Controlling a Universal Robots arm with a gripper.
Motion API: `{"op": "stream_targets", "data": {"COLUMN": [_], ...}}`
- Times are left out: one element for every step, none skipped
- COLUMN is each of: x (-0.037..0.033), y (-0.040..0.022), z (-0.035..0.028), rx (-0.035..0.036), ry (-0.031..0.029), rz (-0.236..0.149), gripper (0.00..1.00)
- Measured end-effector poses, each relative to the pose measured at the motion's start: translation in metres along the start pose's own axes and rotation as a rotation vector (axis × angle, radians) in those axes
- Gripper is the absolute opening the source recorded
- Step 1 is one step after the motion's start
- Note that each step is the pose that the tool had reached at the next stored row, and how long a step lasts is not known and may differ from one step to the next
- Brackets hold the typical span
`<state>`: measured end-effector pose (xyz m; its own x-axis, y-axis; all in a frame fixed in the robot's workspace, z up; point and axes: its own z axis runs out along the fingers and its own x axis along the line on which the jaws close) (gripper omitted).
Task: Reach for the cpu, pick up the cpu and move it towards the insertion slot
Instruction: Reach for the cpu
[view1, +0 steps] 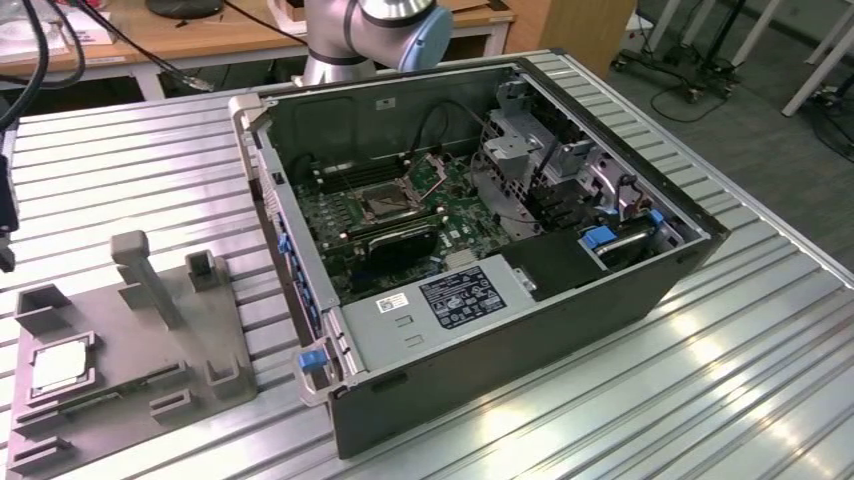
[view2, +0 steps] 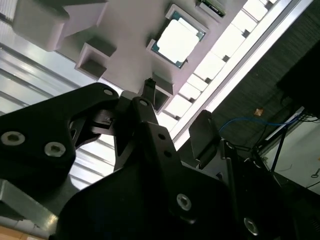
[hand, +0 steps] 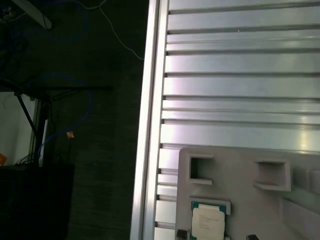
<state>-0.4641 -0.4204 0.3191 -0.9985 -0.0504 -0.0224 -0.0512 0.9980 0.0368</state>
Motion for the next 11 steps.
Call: {"op": "stream_targets", "data": {"x": [0.0029,0.0059,0.0086,0.0106,0.0116,0.0122,0.0127,0.0132,0.0135,0.0137,0.0139], "y": [0.0001,0.0002,0.0002,0.0003,0.0003,0.0002,0.0001,0.0001,0.0001,0.0001,0.0001], "z": [0.0017,0.0035,0.0053,0.0071,0.0089,0.0108,0.0121,0.0135,0.0146,0.0154,0.0162], "rx": [0.0001,0.0001,0.0001,0.0001,0.0001,0.0001,0.0002,0.0002,0.0002,0.0002,0.0002], "ry": [-0.0005,-0.0008,-0.0013,-0.0019,-0.0027,-0.0032,-0.0033,-0.0037,-0.0040,-0.0039,-0.0039], "rz": [0.000,0.000,0.000,0.000,0.000,0.000,0.000,0.000,0.000,0.000,0.000], "gripper": [0.55,0.55,0.55,0.55,0.55,0.55,0.55,0.55,0.55,0.55,0.55]}}
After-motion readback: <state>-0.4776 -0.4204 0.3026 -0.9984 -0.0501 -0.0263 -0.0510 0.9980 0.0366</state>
